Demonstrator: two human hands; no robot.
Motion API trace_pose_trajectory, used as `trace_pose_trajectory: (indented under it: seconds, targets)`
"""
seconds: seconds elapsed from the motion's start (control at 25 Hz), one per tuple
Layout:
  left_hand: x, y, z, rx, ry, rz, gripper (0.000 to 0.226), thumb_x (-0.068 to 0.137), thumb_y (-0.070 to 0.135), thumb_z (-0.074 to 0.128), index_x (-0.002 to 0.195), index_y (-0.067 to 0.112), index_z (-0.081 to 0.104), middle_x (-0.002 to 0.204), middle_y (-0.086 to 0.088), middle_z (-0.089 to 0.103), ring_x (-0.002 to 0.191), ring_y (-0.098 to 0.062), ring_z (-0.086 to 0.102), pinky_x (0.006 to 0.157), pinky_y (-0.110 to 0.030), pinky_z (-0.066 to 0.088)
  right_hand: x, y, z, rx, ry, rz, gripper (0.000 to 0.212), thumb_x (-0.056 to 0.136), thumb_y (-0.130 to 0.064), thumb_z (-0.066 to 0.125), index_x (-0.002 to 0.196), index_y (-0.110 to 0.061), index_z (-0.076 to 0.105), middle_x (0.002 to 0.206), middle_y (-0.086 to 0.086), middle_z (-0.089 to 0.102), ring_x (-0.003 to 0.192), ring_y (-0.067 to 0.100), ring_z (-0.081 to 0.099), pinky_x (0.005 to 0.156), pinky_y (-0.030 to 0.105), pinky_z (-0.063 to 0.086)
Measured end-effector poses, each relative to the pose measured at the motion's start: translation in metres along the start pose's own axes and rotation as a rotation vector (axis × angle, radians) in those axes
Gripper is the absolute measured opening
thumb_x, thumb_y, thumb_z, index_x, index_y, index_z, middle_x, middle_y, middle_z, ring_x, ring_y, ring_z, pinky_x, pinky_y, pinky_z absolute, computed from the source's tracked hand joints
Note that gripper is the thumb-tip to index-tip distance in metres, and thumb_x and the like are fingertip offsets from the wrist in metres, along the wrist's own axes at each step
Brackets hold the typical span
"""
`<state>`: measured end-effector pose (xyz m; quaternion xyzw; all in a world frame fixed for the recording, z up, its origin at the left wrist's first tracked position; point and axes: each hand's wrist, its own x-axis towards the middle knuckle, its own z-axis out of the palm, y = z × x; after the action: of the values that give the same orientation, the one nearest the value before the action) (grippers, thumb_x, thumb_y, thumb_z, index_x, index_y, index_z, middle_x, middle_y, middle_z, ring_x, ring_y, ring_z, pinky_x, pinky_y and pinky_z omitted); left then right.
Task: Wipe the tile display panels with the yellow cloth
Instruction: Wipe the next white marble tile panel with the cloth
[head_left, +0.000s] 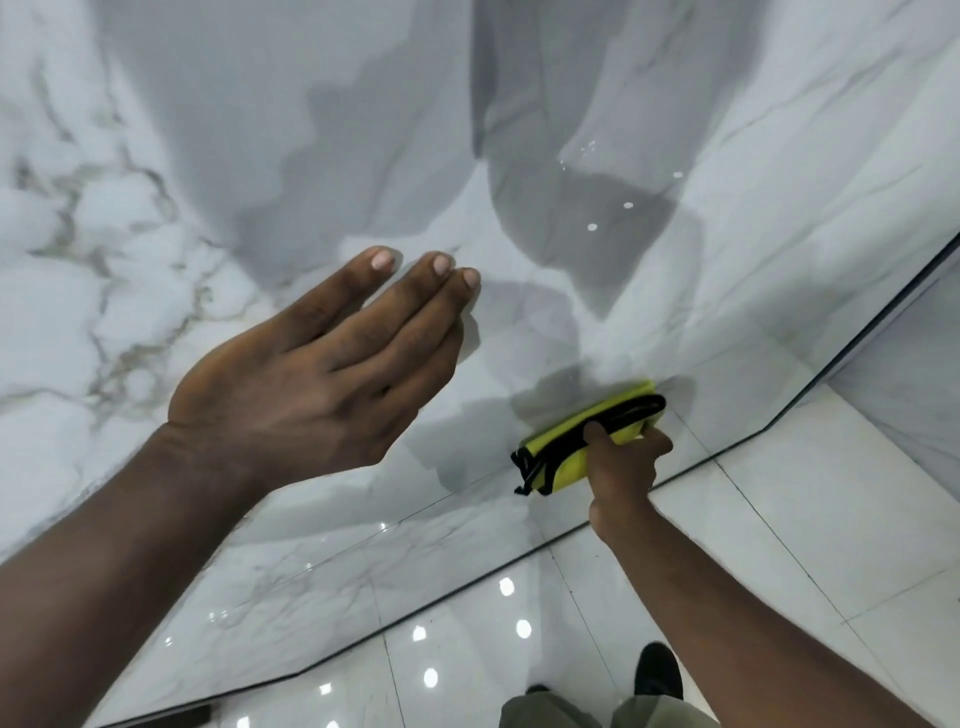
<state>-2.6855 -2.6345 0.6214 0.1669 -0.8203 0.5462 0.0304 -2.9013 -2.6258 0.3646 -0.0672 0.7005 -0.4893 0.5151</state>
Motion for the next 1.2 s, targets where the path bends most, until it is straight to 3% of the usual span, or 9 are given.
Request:
trace_pose_trajectory:
  seconds: [0.2, 0.36, 0.48, 0.64, 0.76, 0.8, 0.96, 1.12, 1.2]
  targets:
    - [-0.004, -0.001, -0.001, 0.006, -0.013, -0.012, 0.059, 0.100, 0.027, 0.066, 0.149, -0.007, 0.059, 0.162, -0.025, 0.050, 0.150, -0.038, 0.050, 0.123, -0.052, 0.043, -0.006, -0.007, -0.002, 0.029, 0.040, -0.045, 0.061, 0.094, -0.018, 0.070, 0.143, -0.024, 0.035, 0.112, 0.007, 0.062, 0.085, 0.015, 0.060, 0.083, 0.038, 0.050]
    - [-0.004, 0.001, 0.001, 0.032, -0.010, 0.000, 0.062, 0.102, 0.026, 0.063, 0.152, -0.008, 0.054, 0.160, -0.025, 0.052, 0.149, -0.037, 0.050, 0.122, -0.051, 0.044, -0.014, -0.023, -0.002, -0.021, 0.083, -0.288, 0.061, 0.093, -0.016, 0.066, 0.143, -0.024, 0.032, 0.103, 0.003, 0.064, 0.080, 0.012, 0.063, 0.066, 0.027, 0.047]
    - [-0.002, 0.002, -0.005, 0.027, -0.008, -0.045, 0.067, 0.099, 0.027, 0.063, 0.155, -0.008, 0.050, 0.162, -0.025, 0.050, 0.150, -0.037, 0.050, 0.123, -0.051, 0.043, -0.032, -0.050, -0.003, 0.068, 0.118, -0.311, 0.063, 0.094, -0.018, 0.065, 0.147, -0.029, 0.030, 0.120, 0.012, 0.064, 0.092, 0.026, 0.067, 0.079, 0.036, 0.053]
    - [-0.001, 0.001, -0.006, 0.040, 0.021, -0.129, 0.074, 0.098, 0.034, 0.061, 0.159, -0.005, 0.047, 0.164, -0.021, 0.049, 0.151, -0.035, 0.049, 0.127, -0.050, 0.039, -0.073, -0.098, 0.004, 0.080, 0.074, -0.767, 0.069, 0.084, -0.024, 0.064, 0.145, -0.037, 0.035, 0.133, 0.005, 0.059, 0.113, 0.029, 0.065, 0.095, 0.041, 0.053]
    - [0.003, 0.001, -0.011, -0.053, 0.016, -0.229, 0.063, 0.101, 0.028, 0.059, 0.156, -0.001, 0.053, 0.165, -0.020, 0.049, 0.151, -0.035, 0.051, 0.130, -0.053, 0.031, -0.082, -0.142, 0.005, 0.225, 0.179, -0.685, 0.071, 0.085, -0.020, 0.059, 0.151, -0.034, 0.037, 0.140, -0.001, 0.052, 0.128, 0.027, 0.058, 0.108, 0.044, 0.050]
    - [0.005, 0.000, -0.014, -0.095, 0.014, -0.272, 0.059, 0.101, 0.026, 0.059, 0.154, 0.000, 0.056, 0.165, -0.020, 0.049, 0.151, -0.035, 0.051, 0.131, -0.054, 0.029, -0.086, -0.151, 0.006, 0.236, 0.176, -0.681, 0.071, 0.089, -0.015, 0.058, 0.154, -0.029, 0.037, 0.141, -0.005, 0.047, 0.134, 0.023, 0.053, 0.111, 0.039, 0.046]
    - [0.009, -0.020, -0.024, -0.104, 0.054, -0.398, 0.049, 0.101, 0.024, 0.058, 0.147, 0.007, 0.065, 0.168, -0.021, 0.043, 0.156, -0.038, 0.044, 0.131, -0.059, 0.027, -0.118, -0.171, -0.002, -0.042, 0.060, -1.236, 0.075, 0.086, 0.002, 0.063, 0.156, -0.016, 0.042, 0.132, -0.005, 0.042, 0.123, 0.006, 0.042, 0.108, 0.011, 0.033]
    - [-0.001, -0.044, -0.033, -0.088, 0.137, -0.475, 0.054, 0.100, 0.023, 0.059, 0.150, 0.005, 0.062, 0.170, -0.022, 0.038, 0.158, -0.041, 0.038, 0.129, -0.062, 0.028, -0.132, -0.221, -0.002, 0.155, 0.171, -0.957, 0.075, 0.087, -0.007, 0.058, 0.157, -0.027, 0.041, 0.131, -0.008, 0.041, 0.125, 0.015, 0.045, 0.115, 0.042, 0.040]
    - [-0.004, -0.047, -0.034, -0.115, 0.162, -0.503, 0.054, 0.099, 0.022, 0.061, 0.149, 0.002, 0.061, 0.169, -0.021, 0.041, 0.157, -0.040, 0.040, 0.129, -0.062, 0.029, -0.160, -0.215, 0.005, -0.022, 0.095, -1.311, 0.075, 0.085, -0.004, 0.060, 0.153, -0.029, 0.044, 0.129, -0.017, 0.041, 0.125, 0.018, 0.048, 0.109, 0.035, 0.044]
